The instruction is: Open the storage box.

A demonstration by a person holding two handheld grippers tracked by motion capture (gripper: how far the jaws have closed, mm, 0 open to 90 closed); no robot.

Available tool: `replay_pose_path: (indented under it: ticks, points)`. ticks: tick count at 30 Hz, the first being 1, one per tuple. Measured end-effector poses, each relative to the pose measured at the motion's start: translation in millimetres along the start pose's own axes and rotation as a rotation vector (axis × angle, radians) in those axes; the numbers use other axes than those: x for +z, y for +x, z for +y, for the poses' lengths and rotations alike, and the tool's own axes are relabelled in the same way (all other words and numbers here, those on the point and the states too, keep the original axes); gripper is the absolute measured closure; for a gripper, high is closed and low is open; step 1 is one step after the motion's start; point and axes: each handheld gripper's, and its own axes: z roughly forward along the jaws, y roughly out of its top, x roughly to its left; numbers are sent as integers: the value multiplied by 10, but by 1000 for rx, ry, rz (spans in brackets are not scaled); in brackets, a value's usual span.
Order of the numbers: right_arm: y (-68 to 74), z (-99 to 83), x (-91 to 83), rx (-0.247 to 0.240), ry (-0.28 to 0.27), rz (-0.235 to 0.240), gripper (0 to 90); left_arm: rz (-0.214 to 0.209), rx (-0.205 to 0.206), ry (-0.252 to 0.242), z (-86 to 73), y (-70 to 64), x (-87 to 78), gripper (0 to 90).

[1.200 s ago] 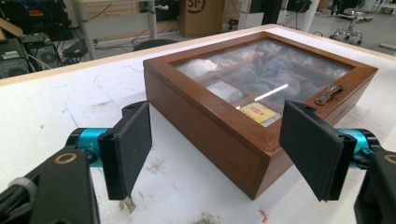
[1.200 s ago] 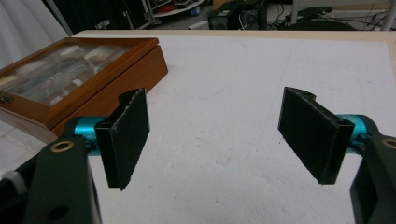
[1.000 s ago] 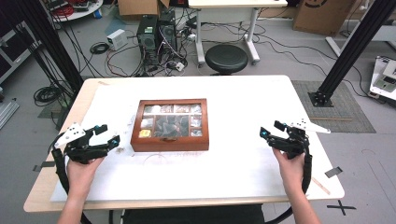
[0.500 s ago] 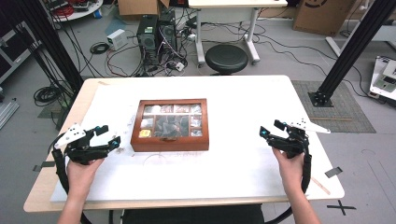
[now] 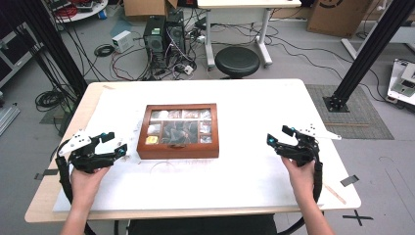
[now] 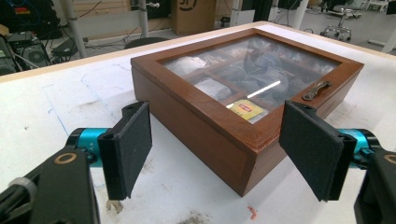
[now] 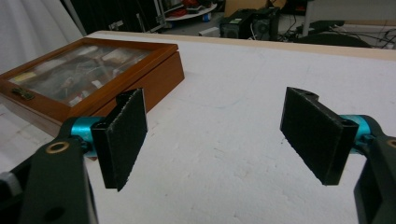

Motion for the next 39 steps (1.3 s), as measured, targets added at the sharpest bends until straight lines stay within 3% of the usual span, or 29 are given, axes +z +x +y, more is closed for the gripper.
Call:
replay_pose_path:
  ticks: [11,21,31,39]
  points:
    - [113,14,114,-18,18,55,221,-3,5,10,1,-16,19,255]
    - [328,38,296,-53,48,80,222,-10,1,8,1,-21,21,255]
    - [629,46,603,-123,106,155,264,-2,-2,11,-1,-19,13,255]
    - [746,29,784,-156,168,192,300,-1,-3,13,-7,-19,7,255]
